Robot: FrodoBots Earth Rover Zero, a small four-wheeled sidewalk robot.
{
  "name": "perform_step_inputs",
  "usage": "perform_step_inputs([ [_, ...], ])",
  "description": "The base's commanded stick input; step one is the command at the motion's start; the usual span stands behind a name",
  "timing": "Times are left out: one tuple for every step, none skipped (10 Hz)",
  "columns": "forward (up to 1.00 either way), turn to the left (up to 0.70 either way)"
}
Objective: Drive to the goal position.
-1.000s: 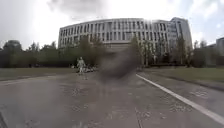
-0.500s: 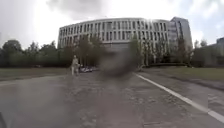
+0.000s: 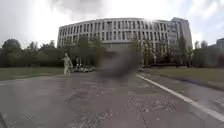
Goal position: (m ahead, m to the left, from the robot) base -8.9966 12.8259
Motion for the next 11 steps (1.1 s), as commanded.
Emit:
perform_step_inputs([
  [0.7, 0.0],
  [0.7, 0.0],
  [0.7, 0.0],
  [0.7, 0.0],
  [0.7, 0.0],
  [0.7, 0.0],
  [0.7, 0.0],
  [0.7, 0.0],
  [0.7, 0.0],
  [0.7, 0.0],
  [0.7, 0.0],
])
